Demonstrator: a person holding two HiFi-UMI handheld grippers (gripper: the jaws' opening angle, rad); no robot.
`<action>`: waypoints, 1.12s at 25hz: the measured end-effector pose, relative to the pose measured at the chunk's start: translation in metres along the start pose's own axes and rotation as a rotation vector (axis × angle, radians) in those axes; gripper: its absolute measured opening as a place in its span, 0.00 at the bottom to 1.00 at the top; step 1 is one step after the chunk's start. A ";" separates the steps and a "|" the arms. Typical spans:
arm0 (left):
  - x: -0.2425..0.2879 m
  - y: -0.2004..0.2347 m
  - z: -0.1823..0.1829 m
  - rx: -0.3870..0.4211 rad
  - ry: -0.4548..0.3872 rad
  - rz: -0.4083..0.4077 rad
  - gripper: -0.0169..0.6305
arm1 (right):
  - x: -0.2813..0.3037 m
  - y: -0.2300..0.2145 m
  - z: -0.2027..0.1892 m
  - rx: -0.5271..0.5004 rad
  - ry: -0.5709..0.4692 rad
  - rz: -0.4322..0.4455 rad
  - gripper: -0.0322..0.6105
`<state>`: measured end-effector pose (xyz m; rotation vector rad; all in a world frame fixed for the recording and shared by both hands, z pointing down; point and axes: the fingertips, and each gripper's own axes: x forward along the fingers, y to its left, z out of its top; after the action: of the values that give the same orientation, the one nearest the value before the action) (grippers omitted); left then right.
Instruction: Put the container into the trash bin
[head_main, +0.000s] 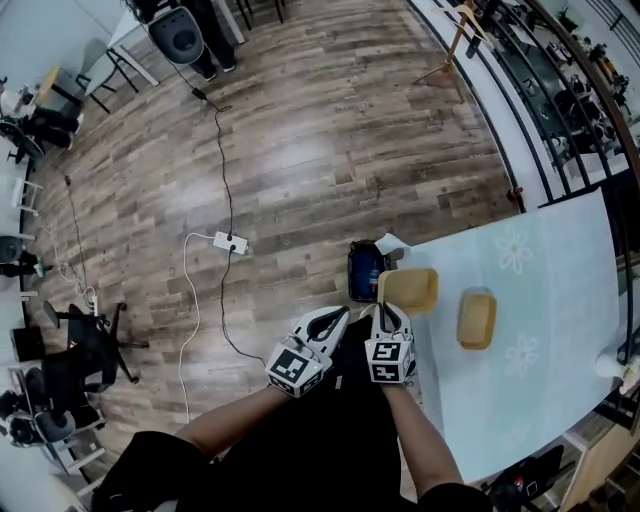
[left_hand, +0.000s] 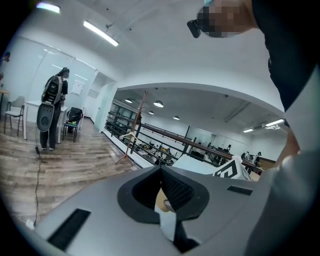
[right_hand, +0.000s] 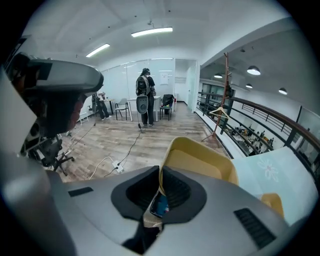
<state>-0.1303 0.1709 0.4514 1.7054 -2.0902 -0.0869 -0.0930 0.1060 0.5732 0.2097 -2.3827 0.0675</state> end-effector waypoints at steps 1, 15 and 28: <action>0.008 0.001 0.004 0.012 0.006 -0.009 0.04 | 0.003 -0.002 0.001 0.015 0.004 0.006 0.12; 0.073 0.033 0.023 0.073 0.076 -0.144 0.04 | 0.029 0.009 0.014 0.101 0.015 -0.018 0.12; 0.068 0.115 0.037 0.133 0.194 -0.511 0.04 | 0.068 0.034 0.018 0.492 0.106 -0.436 0.12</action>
<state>-0.2595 0.1258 0.4749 2.1963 -1.5135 0.0633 -0.1598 0.1281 0.6070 0.9254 -2.1280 0.4465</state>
